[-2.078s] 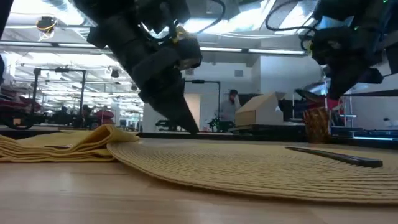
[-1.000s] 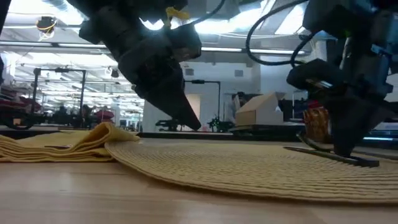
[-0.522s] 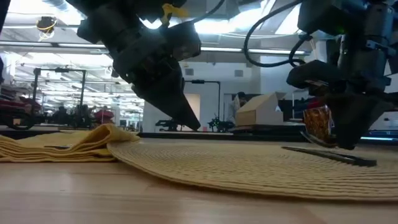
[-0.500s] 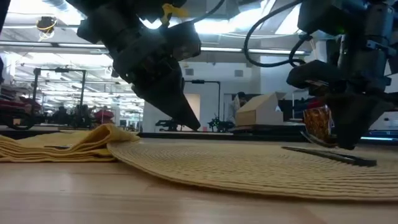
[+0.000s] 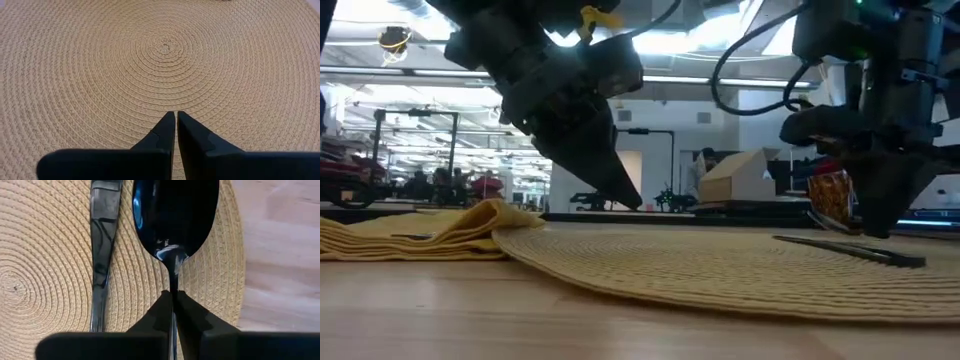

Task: Set table place
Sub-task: Put the black spoon on the yellow placemat to the right of the black table knife, then put the yellow patterned plate on the yellow placemat to the left of the black table knife

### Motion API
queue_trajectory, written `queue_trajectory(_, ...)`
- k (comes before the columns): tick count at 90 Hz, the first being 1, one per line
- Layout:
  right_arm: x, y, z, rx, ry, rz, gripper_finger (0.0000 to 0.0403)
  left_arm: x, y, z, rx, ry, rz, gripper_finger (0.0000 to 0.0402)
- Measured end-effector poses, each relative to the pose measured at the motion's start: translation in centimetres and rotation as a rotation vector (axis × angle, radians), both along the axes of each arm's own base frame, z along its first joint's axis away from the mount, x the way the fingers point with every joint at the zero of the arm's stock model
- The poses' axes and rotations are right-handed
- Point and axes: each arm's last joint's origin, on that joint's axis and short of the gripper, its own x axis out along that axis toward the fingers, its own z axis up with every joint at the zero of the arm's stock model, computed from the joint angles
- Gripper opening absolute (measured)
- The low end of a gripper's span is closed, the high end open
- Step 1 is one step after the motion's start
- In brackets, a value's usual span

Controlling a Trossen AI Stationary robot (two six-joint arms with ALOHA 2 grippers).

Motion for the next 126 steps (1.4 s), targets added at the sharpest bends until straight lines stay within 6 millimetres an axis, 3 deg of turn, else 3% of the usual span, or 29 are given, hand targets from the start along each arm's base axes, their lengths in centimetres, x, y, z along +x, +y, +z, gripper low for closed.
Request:
queue_trajectory(45,0.1,0.0,0.0,0.001,-0.007,-0.005,0.0084,0.0,0.0,0.0,0.000,0.000,0.000,0.0001)
queue_trajectory(68,0.4,-0.2,0.1,-0.094,-0.060,0.048,0.0076,0.0,0.0,0.1,0.005,-0.003,-0.006,0.0001)
queue_trajectory(85,1.2,-0.2,1.3,-0.192,-0.083,0.185,0.0049,0.1,0.1,1.0,0.010,-0.018,-0.013,0.0001)
queue_trajectory(103,1.8,-0.1,3.3,-0.270,-0.045,0.401,0.0006,-0.6,1.0,3.5,0.013,-0.039,0.002,0.0001)
queue_trajectory(126,2.4,0.0,5.6,-0.382,0.023,0.796,0.0001,-2.4,2.5,5.9,0.052,0.004,0.005,0.0001)
